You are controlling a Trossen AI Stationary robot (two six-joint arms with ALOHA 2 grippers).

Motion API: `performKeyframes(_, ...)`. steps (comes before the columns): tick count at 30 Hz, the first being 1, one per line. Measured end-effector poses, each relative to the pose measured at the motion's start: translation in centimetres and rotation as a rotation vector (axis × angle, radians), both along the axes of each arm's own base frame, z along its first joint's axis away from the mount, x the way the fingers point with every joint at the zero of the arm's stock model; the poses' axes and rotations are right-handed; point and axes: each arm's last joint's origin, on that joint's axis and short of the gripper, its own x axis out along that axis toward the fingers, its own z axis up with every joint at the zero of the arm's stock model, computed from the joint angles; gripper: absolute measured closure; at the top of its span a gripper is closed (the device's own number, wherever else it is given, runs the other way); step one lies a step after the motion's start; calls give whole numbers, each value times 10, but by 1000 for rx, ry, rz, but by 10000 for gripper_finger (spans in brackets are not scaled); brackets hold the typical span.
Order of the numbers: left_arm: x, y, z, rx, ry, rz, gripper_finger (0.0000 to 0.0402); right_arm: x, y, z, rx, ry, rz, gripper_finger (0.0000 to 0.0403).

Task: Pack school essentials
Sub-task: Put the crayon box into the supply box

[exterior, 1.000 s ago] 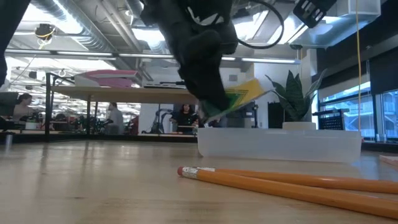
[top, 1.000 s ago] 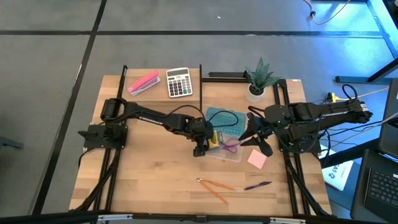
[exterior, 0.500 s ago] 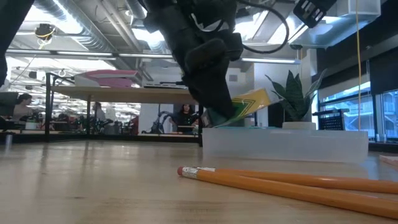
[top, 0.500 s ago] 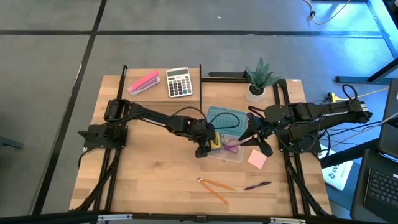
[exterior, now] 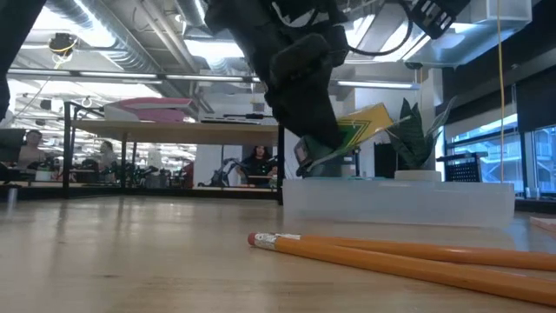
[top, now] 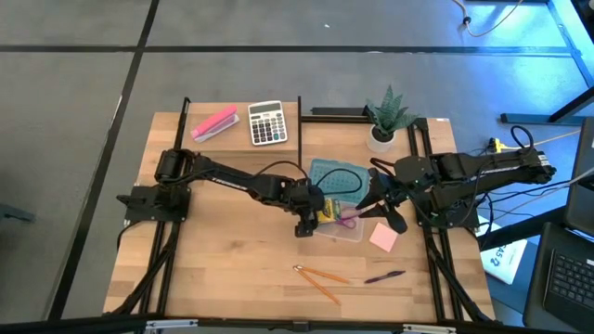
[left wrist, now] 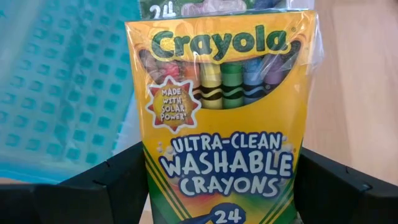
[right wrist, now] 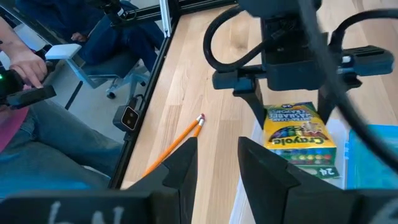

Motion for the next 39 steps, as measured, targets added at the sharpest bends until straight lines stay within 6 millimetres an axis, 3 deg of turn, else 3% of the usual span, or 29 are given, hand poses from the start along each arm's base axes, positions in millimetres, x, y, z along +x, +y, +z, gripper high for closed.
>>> performKeyframes(18, 5, -2, -26, 46, 72, -62, 88, 0, 0, 1, 1, -7, 0, 286)
performKeyframes(30, 5, -2, -25, 44, 67, -59, 87, 0, 0, 1, 1, -7, 0, 286)
performKeyframes(39, 5, -2, -25, 44, 67, -58, 44, 0, 0, 0, 1, -6, 0, 286)
